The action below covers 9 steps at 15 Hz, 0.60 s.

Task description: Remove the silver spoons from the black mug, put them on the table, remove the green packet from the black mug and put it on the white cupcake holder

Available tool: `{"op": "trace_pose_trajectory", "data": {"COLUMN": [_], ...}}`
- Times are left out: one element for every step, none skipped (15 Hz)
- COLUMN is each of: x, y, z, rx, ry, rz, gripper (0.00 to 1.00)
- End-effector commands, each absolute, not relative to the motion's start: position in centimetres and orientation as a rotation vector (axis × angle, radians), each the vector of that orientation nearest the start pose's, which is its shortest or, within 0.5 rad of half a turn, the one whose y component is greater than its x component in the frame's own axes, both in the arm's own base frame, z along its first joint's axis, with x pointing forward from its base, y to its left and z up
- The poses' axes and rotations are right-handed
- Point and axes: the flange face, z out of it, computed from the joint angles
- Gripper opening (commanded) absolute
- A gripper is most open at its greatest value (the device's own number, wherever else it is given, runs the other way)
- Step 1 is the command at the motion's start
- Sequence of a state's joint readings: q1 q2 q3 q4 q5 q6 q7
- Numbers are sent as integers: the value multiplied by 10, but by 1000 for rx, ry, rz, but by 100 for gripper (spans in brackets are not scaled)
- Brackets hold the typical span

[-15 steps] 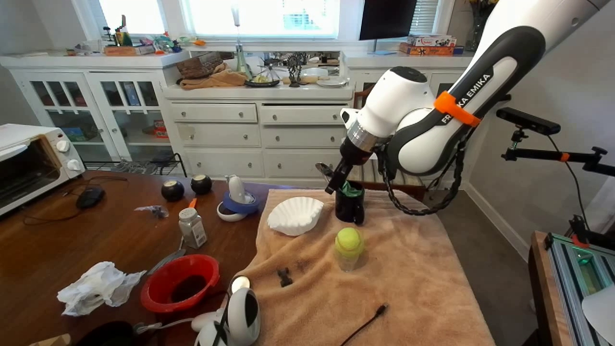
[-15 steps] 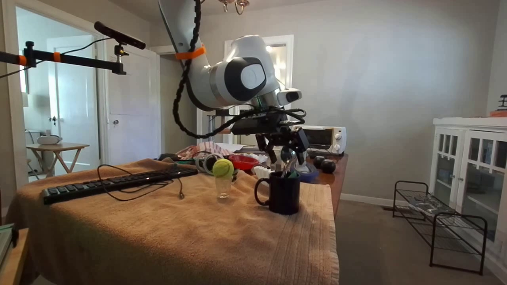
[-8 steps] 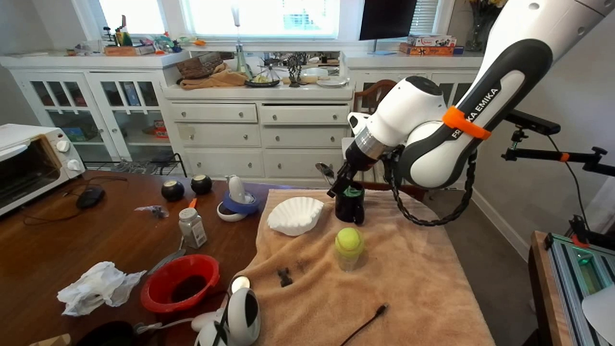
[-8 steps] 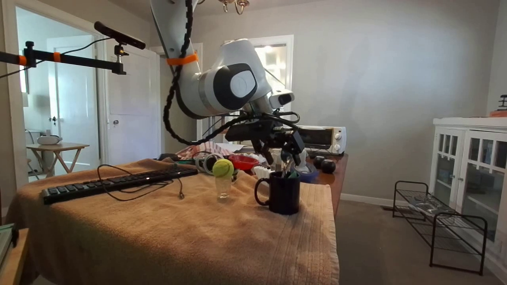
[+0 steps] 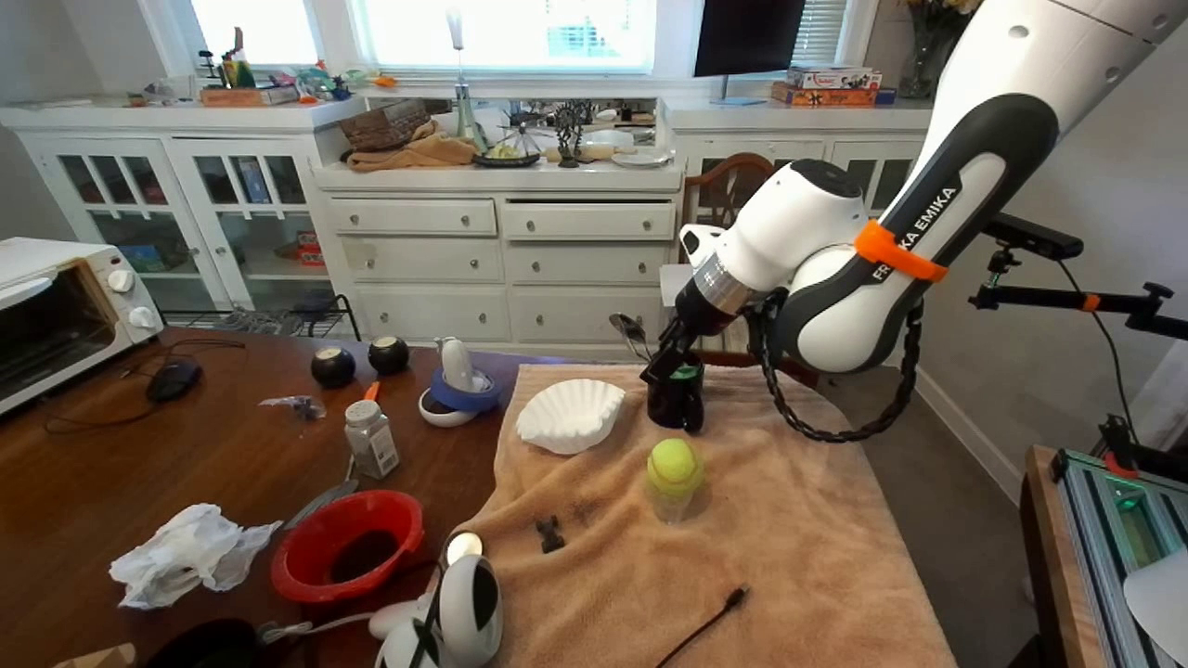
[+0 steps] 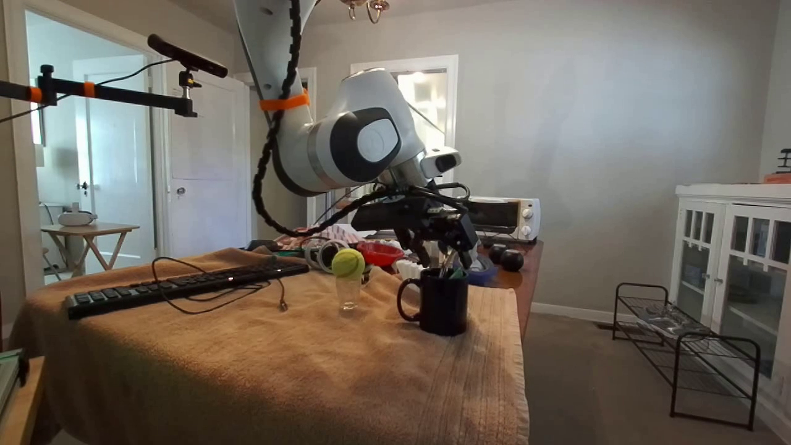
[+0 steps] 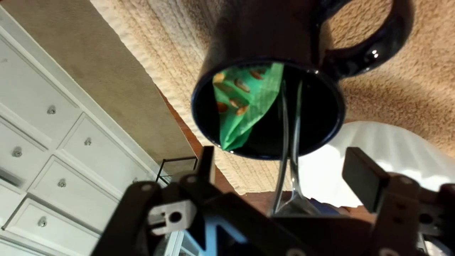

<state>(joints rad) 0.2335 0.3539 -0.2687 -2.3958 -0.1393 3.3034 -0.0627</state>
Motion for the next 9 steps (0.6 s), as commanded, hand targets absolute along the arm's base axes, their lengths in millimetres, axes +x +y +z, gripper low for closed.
{"op": "trace_pose_trajectory", "data": {"x": [543,544,546,548,549,550,550,551,551], "y": [-2,-2,-2,-2,-2,-1,0,1,2], "z": [230,230,229,228,228,227,227,226,226], "rx": [-3126,-3130,-3129,-3132,-3134,-3135,-3138,-3137,-3140], "ry": [-379,-388,-405,-416,-432,-440,-452,-462,-472], "rz": [-951,-962,-982,-1000,-1010,-1020,-1030,-1039,-1042], "gripper": [63,57,56,54,54,59,59,58,33]}}
